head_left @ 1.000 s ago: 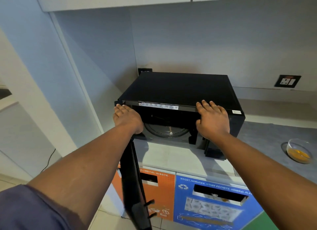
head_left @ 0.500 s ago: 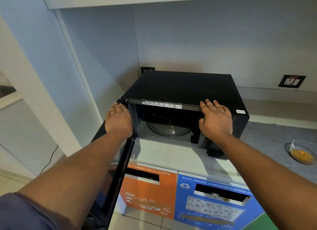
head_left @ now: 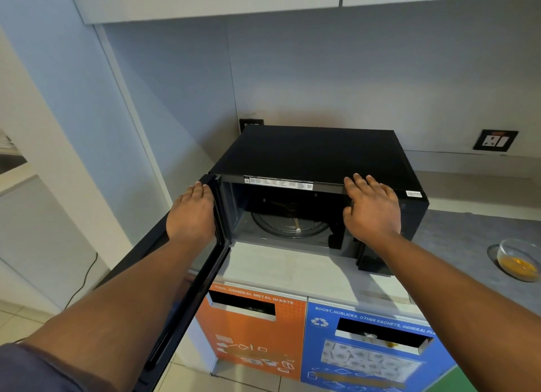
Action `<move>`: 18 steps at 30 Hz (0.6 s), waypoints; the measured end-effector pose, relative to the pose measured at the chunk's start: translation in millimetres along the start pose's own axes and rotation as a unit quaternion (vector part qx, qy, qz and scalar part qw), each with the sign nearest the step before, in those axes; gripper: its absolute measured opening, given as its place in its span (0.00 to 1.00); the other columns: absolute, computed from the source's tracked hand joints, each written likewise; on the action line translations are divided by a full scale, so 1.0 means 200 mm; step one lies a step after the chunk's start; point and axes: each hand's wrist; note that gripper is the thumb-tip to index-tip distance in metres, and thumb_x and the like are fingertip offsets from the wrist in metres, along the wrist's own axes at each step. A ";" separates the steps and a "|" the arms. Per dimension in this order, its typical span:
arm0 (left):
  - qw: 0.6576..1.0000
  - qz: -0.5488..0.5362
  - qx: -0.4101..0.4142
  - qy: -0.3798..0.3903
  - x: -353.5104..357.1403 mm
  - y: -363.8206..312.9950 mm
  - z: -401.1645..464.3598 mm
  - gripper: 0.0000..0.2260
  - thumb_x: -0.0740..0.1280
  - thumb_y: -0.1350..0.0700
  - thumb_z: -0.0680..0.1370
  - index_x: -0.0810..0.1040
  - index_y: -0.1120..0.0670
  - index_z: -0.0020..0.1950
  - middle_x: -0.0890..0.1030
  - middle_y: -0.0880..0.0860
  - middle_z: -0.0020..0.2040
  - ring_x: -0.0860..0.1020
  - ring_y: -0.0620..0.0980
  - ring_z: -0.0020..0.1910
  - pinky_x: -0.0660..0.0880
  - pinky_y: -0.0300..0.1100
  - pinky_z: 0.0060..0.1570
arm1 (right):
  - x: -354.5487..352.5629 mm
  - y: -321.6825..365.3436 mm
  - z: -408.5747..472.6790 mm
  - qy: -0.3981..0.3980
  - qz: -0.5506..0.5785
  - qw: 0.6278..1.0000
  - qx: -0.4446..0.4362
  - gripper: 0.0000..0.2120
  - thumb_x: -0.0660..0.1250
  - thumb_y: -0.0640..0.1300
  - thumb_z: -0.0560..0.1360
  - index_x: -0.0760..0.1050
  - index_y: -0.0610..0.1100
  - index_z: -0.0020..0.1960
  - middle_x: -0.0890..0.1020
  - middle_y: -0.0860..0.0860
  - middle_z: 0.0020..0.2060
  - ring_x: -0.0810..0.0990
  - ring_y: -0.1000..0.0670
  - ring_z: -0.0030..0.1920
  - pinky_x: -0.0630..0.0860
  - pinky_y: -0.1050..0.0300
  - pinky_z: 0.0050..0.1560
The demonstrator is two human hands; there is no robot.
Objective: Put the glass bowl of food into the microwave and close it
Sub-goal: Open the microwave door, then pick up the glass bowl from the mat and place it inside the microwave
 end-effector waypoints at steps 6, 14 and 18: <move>1.000 0.007 0.014 -0.010 -0.01 0.00 -0.01 0.33 0.68 0.60 0.79 0.58 0.60 0.82 0.61 0.60 0.82 0.61 0.57 0.81 0.60 0.51 0.79 | 0.00 0.00 0.01 0.001 0.003 1.000 0.004 0.31 0.64 0.51 0.79 0.62 0.50 0.80 0.65 0.48 0.79 0.61 0.44 0.80 0.57 0.43 0.77; 0.999 -0.003 0.033 -0.025 0.00 0.01 -0.02 0.32 0.65 0.61 0.80 0.57 0.59 0.83 0.60 0.59 0.83 0.60 0.55 0.82 0.59 0.49 0.80 | 0.02 -0.01 0.00 -0.002 0.001 1.000 -0.007 0.32 0.65 0.50 0.78 0.61 0.49 0.80 0.65 0.48 0.79 0.59 0.44 0.80 0.57 0.43 0.78; 0.998 -0.036 0.036 -0.039 0.00 -0.01 -0.03 0.33 0.66 0.59 0.80 0.57 0.58 0.83 0.60 0.58 0.83 0.61 0.55 0.82 0.60 0.51 0.79 | 0.03 -0.02 0.00 -0.003 0.005 1.000 -0.022 0.33 0.63 0.51 0.78 0.59 0.48 0.81 0.63 0.47 0.80 0.58 0.45 0.80 0.56 0.43 0.78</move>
Point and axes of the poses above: each hand's wrist, its own z-axis towards the middle knuckle, its own x-axis out of the palm, y = z × x
